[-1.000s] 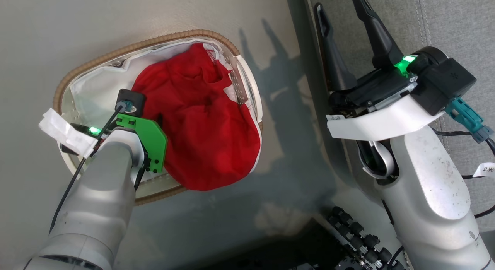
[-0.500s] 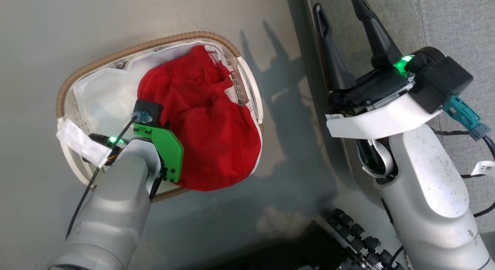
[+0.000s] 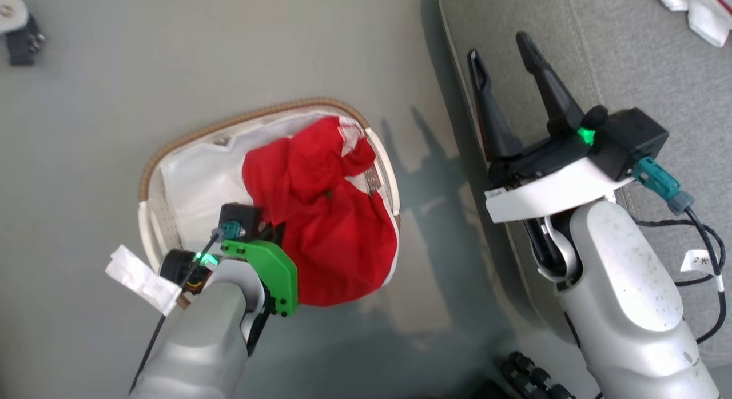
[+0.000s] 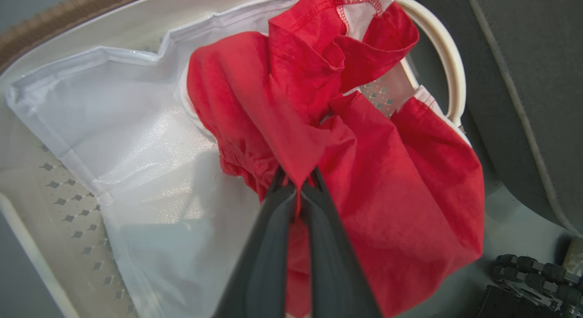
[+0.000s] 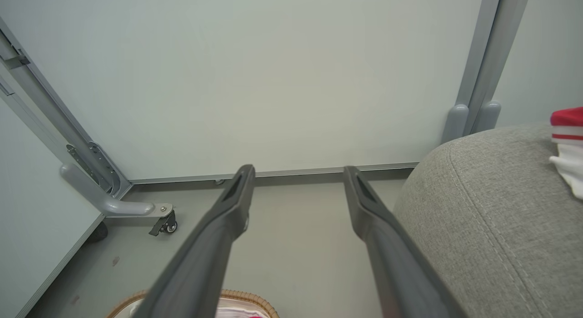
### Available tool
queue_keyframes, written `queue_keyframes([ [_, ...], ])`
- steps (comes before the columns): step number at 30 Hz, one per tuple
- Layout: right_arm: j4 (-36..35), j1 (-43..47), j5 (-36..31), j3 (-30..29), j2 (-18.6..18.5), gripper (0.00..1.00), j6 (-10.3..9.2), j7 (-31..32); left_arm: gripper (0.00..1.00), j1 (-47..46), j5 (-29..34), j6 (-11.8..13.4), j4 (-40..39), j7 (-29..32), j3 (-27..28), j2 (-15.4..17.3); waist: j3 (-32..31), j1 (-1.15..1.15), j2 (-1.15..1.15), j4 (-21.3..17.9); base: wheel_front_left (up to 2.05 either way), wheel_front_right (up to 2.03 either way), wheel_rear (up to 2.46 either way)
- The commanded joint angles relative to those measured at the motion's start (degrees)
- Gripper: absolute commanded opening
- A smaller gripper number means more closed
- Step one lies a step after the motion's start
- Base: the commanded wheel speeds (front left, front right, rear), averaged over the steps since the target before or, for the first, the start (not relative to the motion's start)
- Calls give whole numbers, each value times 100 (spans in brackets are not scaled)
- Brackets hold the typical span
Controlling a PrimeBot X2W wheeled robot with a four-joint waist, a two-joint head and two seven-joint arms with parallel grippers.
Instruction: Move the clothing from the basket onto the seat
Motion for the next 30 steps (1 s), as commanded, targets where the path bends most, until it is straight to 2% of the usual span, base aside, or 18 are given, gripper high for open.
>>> queue_keyframes([
  [1,63,161,-49,-23,-22,100,-6,-12,0,143,-132,-30,-54,-92,-49,2,-592,0,0,304,0,0,0],
  [7,292,449,-113,-147,-23,100,-6,-12,0,366,-395,-30,-224,-359,-187,-8,-1191,0,0,562,0,0,0],
  [12,422,734,-139,-312,-22,100,-6,-12,0,440,-369,-30,-496,-446,-192,-18,-1623,0,0,772,0,0,0],
  [22,635,1330,-135,-506,-22,100,-6,-12,0,894,258,214,-2043,-440,410,36,-2449,0,0,1012,0,0,0],
  [30,730,1765,-128,-561,-22,100,-6,-12,0,1190,560,254,-3010,-441,718,12,-2939,0,0,1067,0,0,0],
])
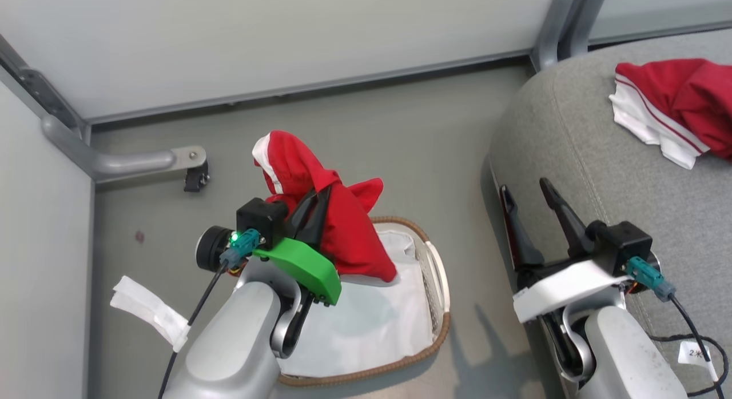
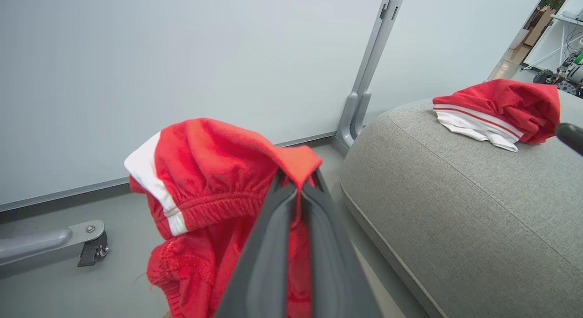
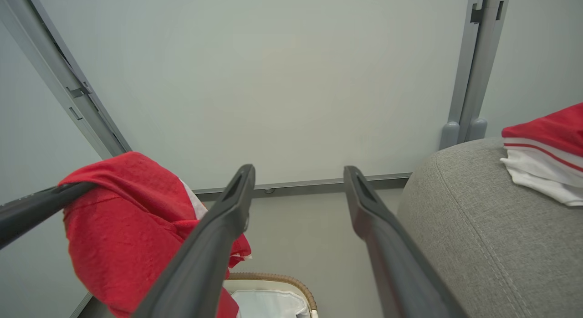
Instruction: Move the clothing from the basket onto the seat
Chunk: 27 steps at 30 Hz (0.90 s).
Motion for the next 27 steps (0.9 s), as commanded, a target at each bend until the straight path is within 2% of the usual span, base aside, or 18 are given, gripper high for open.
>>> queue_keyframes([
  [1,35,154,-3,-9,-24,100,-6,-12,0,141,63,36,-150,-20,72,15,-352,0,0,129,0,0,0],
  [16,422,831,-198,216,-23,100,-6,-11,0,-42,65,220,-1032,-20,416,-10,-953,0,0,225,0,0,0],
  [21,587,872,-531,655,-101,100,-6,-12,0,0,2,255,-1125,-12,345,-13,-1013,0,0,282,0,0,0],
  [27,794,474,-964,1422,-288,100,-6,-12,0,30,-84,288,-1157,-5,245,-18,-1031,0,0,374,0,0,0],
])
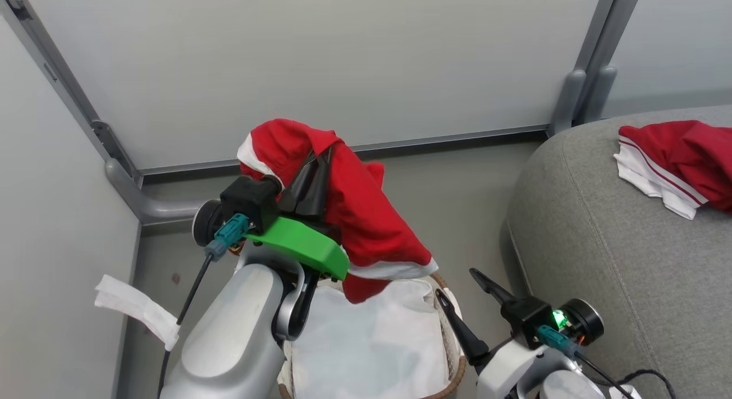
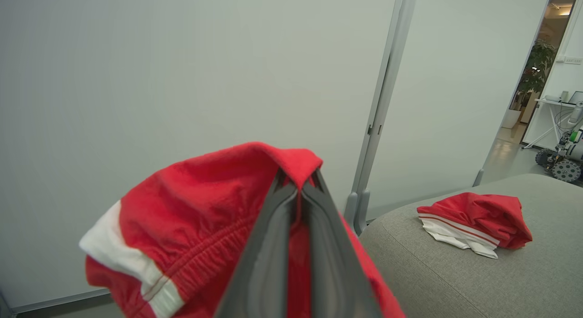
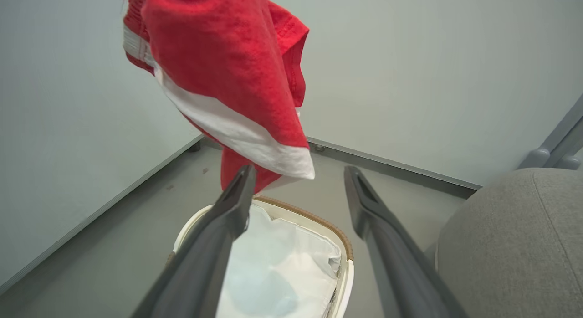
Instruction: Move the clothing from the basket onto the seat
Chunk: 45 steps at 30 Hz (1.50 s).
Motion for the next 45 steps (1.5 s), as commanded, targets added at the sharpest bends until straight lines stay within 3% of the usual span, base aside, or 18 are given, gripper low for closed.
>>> queue_keyframes([
  [1,59,-152,-105,39,-38,100,-6,-12,0,4,-57,18,-17,4,-33,6,-12,0,0,40,0,0,0],
  [15,934,-1402,-33,712,215,100,-6,-12,0,26,-281,55,-154,76,-653,3,-73,0,0,312,0,0,0],
  [16,961,-1465,71,758,226,95,-6,-12,0,18,-345,68,-176,75,-713,0,-70,0,0,344,0,0,0],
  [17,994,-1501,158,810,227,42,-6,-12,0,2,-375,86,-181,74,-756,3,-68,0,0,366,0,0,0],
  [18,1043,-1536,269,861,222,1,-6,-12,0,-26,-410,97,-178,72,-805,2,-66,0,0,396,0,0,0],
  [31,1624,-1196,1003,1167,212,0,-6,-5,0,-141,-623,200,-51,8,-954,0,-38,0,0,465,0,0,0],
  [44,1263,-1032,1040,907,212,0,-6,-5,0,-13,-548,254,47,-17,-877,17,-45,0,0,332,0,0,0],
  [45,1170,-1020,992,850,213,0,-6,-6,8,-6,-531,260,78,-18,-889,32,-38,0,0,320,0,0,0],
])
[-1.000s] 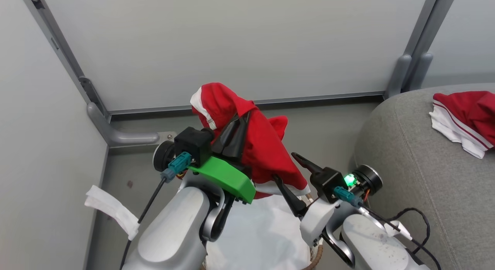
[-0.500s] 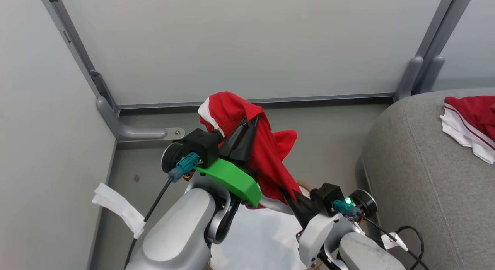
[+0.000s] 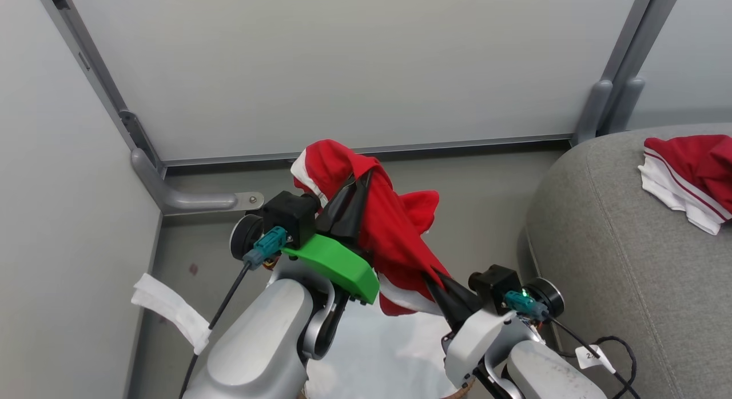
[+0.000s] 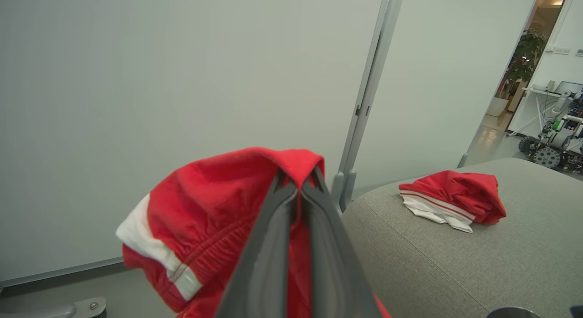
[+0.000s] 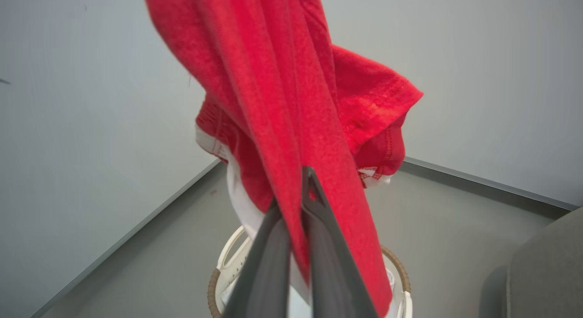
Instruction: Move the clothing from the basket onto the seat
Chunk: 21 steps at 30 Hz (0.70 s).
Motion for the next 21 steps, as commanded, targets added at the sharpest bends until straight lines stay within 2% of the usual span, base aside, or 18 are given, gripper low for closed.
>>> queue_keyframes([
  [1,-129,106,-52,-79,-41,0,-6,0,33,57,63,21,18,-45,23,40,12,0,0,-27,0,0,0],
  [2,-261,133,-72,-120,-40,0,-6,0,98,72,85,27,50,-47,25,54,16,0,0,-52,0,0,0],
  [9,-1209,335,-83,-524,-37,0,-6,-1,100,174,167,87,224,-42,141,194,91,0,0,-448,0,0,0],
  [14,-1670,488,-96,-762,-34,0,-6,-4,100,332,243,18,317,-43,248,277,169,0,0,-950,0,0,0],
  [21,-1965,641,-158,-936,-30,0,-6,-5,100,527,467,-51,292,-44,420,245,248,0,0,-1799,0,0,0],
])
